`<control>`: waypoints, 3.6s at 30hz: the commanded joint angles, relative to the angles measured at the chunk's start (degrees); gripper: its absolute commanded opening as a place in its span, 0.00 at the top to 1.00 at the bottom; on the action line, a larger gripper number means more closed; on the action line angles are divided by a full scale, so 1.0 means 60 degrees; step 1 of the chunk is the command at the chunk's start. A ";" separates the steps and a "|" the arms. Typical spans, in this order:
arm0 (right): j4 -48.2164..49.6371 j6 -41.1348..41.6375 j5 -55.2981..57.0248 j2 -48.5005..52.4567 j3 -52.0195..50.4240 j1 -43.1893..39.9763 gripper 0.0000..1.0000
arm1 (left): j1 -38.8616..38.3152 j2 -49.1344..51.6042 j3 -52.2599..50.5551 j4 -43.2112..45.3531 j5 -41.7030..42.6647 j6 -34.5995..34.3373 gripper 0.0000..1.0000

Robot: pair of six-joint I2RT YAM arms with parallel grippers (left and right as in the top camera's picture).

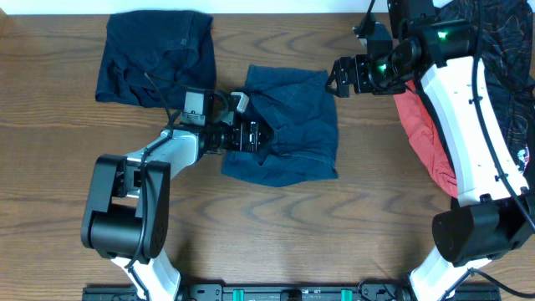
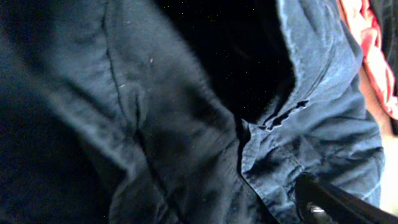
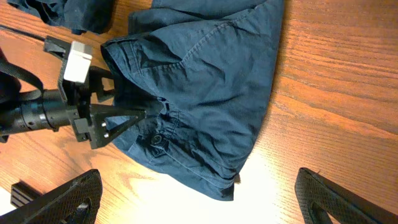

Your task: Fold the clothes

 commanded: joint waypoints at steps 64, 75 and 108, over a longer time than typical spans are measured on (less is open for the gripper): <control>0.3002 0.0568 0.0572 0.0117 -0.3814 -0.0430 0.09 | -0.0244 -0.3967 0.1581 0.1730 -0.0379 -0.4994 0.94; 0.3034 0.0565 0.0535 0.0117 -0.3814 -0.0430 0.09 | -0.0525 -0.3774 0.1581 -0.1297 -0.2036 -0.1734 0.94; 0.3034 0.0448 0.0539 0.0117 -0.3814 -0.0426 0.08 | 0.0984 -0.3617 0.1559 -0.5515 -0.5705 -0.1800 0.02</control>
